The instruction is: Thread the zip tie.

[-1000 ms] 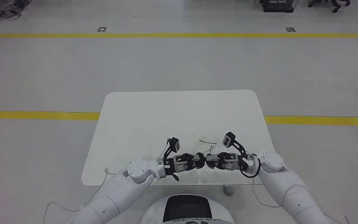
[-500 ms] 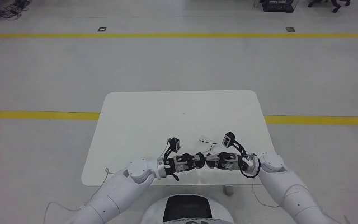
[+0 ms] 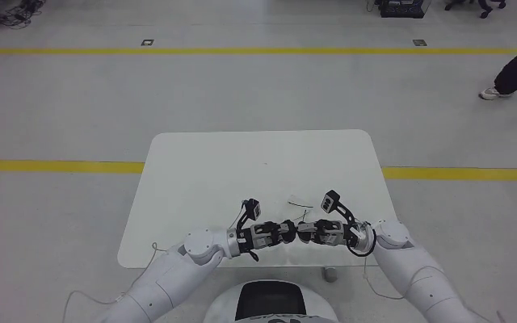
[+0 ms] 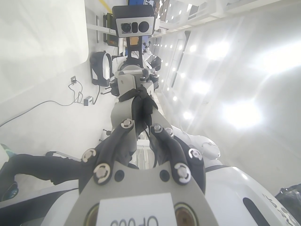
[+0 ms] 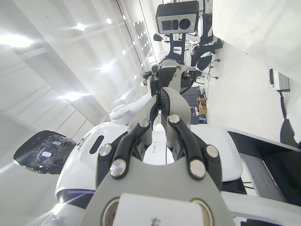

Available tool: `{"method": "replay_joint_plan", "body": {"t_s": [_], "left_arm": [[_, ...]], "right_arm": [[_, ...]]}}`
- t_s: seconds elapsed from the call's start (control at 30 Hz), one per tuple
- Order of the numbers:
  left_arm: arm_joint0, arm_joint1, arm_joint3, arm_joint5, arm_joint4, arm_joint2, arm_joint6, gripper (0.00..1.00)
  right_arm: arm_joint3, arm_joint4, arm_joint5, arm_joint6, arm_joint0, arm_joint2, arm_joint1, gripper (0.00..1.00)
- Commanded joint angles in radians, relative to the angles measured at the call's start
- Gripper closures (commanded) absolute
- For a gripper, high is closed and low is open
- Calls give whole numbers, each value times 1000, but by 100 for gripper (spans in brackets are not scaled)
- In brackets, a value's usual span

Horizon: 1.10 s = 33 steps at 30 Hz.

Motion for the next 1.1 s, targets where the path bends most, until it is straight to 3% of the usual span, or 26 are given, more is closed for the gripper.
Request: {"method": "replay_joint_plan", "body": {"t_s": [0.0, 0.03, 0.07, 0.2, 0.4, 0.7, 0.73, 0.8, 0.93, 1.07], "left_arm": [[0, 0, 1, -1, -1, 0, -2, 100], [0, 0, 1, -2, -1, 1, -3, 100], [0, 0, 3, -4, 0, 1, -3, 100], [-2, 1, 12, -14, 16, 0, 0, 100], [0, 7, 20, -70, 42, -12, -17, 100], [-6, 10, 16, -72, 75, -22, -35, 100], [-6, 11, 16, -71, 80, -22, -29, 100], [-10, 13, 20, -72, 144, -29, 40, 100], [9, 27, 2, -72, 159, -92, 80, 100], [58, 51, -43, -72, 189, -181, 75, 100]], "right_arm": [[0, -1, 1, -1, 1, -1, 0, 70], [1, -1, 2, -1, 1, -1, 0, 17], [1, -1, 4, -3, 1, -1, 0, 0], [4, 3, 2, -14, -2, 10, 2, 0], [-4, 13, -5, -34, -18, 46, 10, 0], [-7, 19, -4, -39, -23, 54, 11, 0], [-7, 19, -4, -39, -23, 54, 11, 0], [-7, 19, -4, -39, -23, 54, 11, 0], [-7, 19, -4, -39, -23, 54, 11, 0], [-7, 19, -4, -39, -23, 54, 11, 0]]}}
